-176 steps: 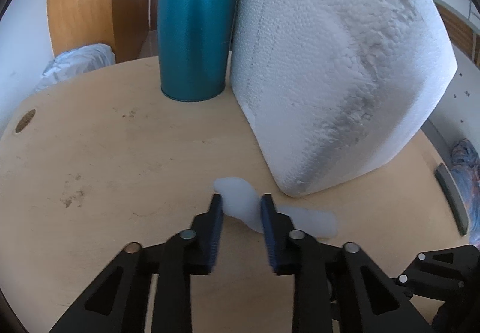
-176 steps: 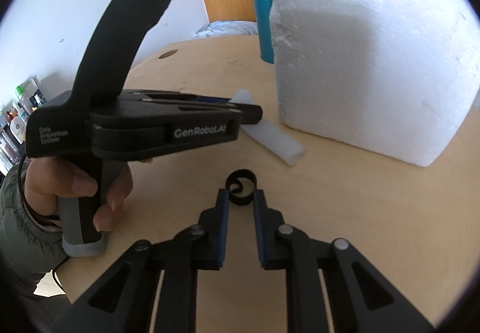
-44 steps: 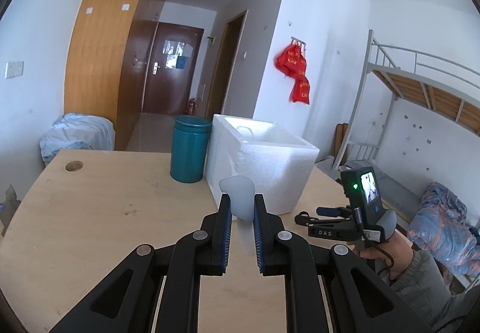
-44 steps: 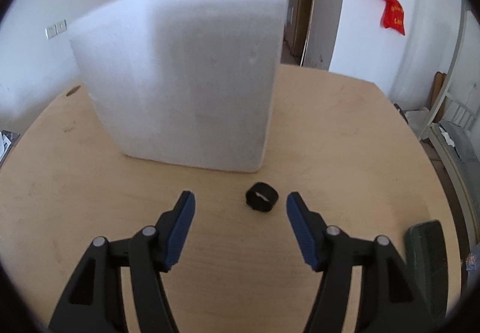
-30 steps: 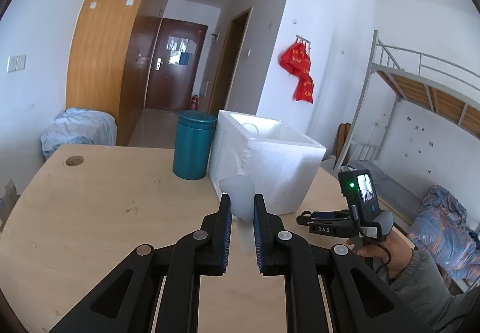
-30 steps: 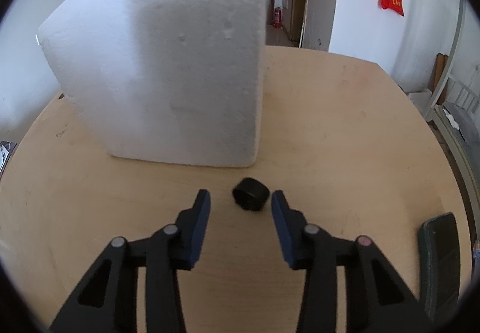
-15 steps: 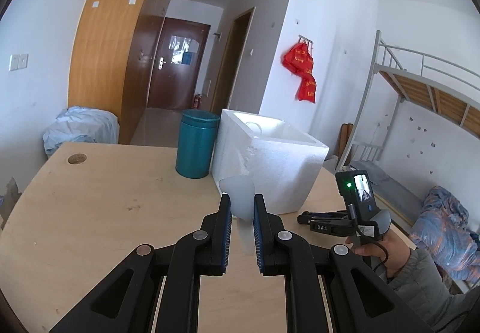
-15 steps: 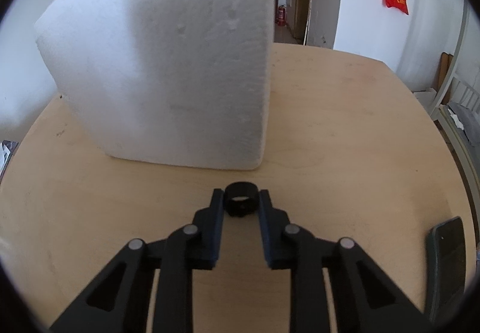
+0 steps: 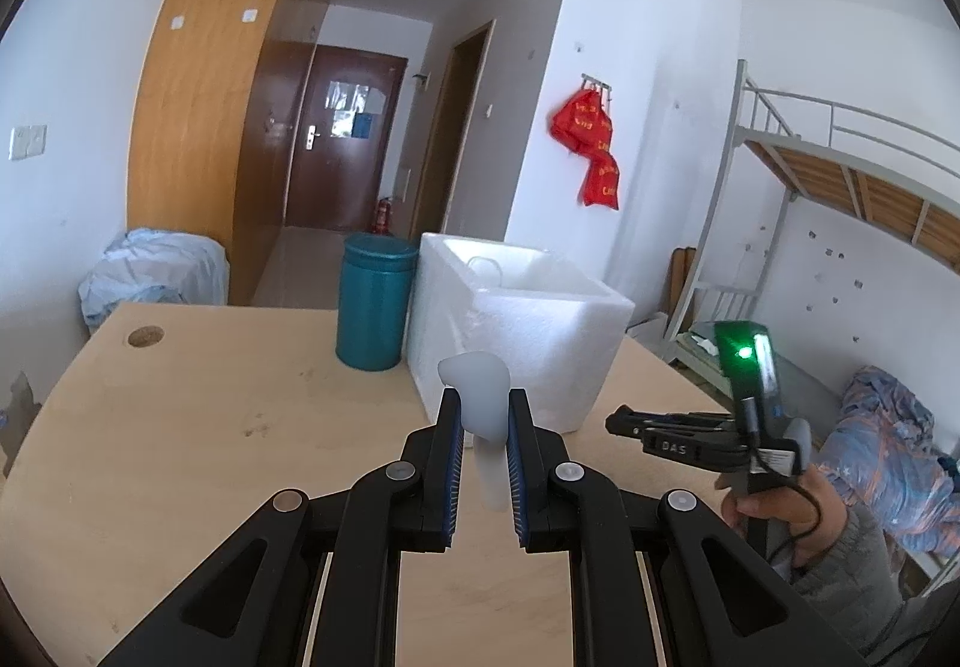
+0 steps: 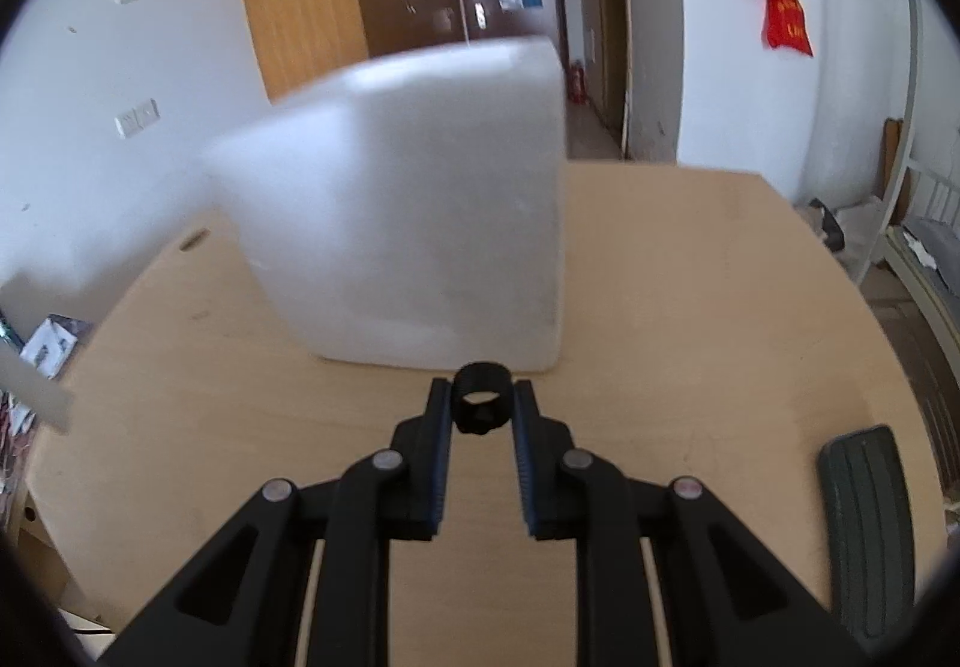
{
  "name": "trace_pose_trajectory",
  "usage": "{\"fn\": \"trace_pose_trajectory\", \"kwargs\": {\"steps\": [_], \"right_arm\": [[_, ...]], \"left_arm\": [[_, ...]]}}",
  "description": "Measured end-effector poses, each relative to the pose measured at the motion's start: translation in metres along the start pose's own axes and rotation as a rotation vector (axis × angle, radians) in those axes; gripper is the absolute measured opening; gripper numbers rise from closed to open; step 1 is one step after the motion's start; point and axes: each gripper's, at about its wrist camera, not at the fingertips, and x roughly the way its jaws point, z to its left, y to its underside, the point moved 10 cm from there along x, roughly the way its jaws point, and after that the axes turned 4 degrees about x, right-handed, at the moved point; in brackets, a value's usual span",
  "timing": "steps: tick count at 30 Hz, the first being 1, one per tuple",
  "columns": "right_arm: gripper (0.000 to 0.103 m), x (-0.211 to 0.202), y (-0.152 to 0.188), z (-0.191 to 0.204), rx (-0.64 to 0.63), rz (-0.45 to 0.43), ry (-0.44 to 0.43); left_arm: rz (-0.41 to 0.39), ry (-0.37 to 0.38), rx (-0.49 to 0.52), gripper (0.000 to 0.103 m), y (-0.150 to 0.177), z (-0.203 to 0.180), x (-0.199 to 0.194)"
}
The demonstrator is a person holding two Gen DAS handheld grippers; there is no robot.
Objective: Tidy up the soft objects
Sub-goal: 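Carry the strip and hair tie over the white foam box with both grippers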
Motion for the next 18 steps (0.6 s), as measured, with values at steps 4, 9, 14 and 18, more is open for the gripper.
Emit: {"fn": "trace_pose_trajectory", "kwargs": {"steps": [4,9,14,18], "right_arm": [[0.023,-0.026,-0.005,0.015,-0.018,-0.052,-0.022],[0.023,-0.039,-0.016,0.017,-0.029,-0.086,-0.026],[0.023,-0.048,-0.020,0.015,-0.027,-0.117,-0.041],[0.023,-0.061,-0.024,0.019,-0.027,-0.147,-0.051]], "left_arm": [[-0.009,0.007,0.018,0.014,-0.004,-0.010,-0.002],[-0.023,0.012,0.038,0.015,-0.010,-0.022,-0.003],[-0.021,0.016,0.044,0.014,-0.013,-0.030,-0.001],[-0.025,0.018,0.055,0.015,-0.018,-0.037,0.001]]}}
